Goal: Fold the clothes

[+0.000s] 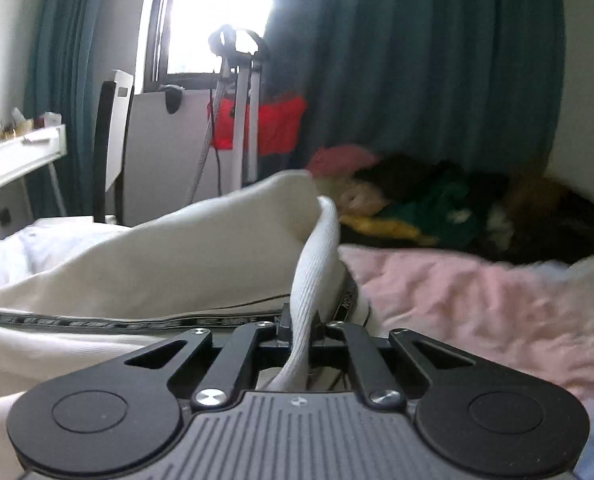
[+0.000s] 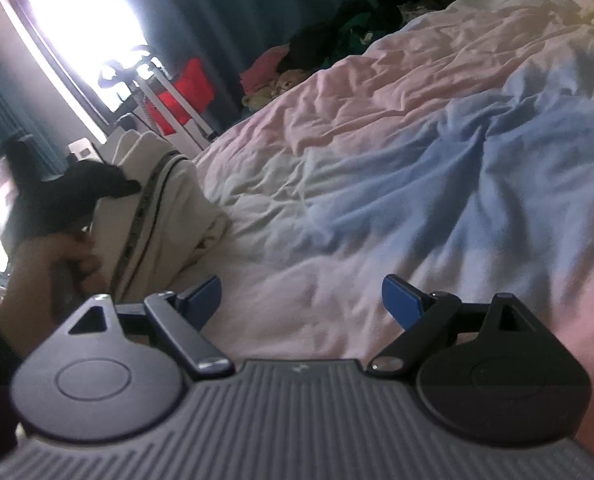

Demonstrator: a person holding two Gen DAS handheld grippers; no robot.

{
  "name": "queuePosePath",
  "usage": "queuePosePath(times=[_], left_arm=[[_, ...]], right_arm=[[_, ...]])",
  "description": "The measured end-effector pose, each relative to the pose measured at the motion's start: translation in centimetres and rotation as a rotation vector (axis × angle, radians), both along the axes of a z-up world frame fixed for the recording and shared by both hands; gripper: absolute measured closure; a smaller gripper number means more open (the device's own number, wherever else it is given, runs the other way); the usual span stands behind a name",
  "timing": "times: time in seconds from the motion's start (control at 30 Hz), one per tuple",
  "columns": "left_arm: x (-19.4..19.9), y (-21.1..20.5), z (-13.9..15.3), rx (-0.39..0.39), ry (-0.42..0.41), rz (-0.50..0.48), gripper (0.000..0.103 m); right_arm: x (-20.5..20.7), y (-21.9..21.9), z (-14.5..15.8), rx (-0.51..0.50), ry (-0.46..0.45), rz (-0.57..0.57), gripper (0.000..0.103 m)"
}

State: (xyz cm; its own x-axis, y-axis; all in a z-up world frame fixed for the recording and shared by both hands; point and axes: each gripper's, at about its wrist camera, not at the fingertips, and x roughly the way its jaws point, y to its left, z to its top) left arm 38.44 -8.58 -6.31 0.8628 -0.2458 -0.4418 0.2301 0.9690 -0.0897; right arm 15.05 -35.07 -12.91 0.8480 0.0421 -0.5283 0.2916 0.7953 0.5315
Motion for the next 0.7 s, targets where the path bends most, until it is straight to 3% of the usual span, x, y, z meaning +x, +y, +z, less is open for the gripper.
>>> queuePosePath(times=[0.2, 0.6, 0.7], left_arm=[[-8.5, 8.2, 2.7, -0.09, -0.017, 0.042, 0.099], [-16.9, 15.6, -2.8, -0.136, 0.086, 0.021, 0.099], [-18.0, 17.1, -3.6, -0.178, 0.113, 0.031, 0.099]], right_arm=[[-0.9, 1.2, 0.5, -0.023, -0.016, 0.039, 0.014], [-2.7, 7.0, 2.3, -0.166, -0.089, 0.246, 0.015], [-2.8, 7.8, 2.7, -0.146, -0.097, 0.264, 0.015]])
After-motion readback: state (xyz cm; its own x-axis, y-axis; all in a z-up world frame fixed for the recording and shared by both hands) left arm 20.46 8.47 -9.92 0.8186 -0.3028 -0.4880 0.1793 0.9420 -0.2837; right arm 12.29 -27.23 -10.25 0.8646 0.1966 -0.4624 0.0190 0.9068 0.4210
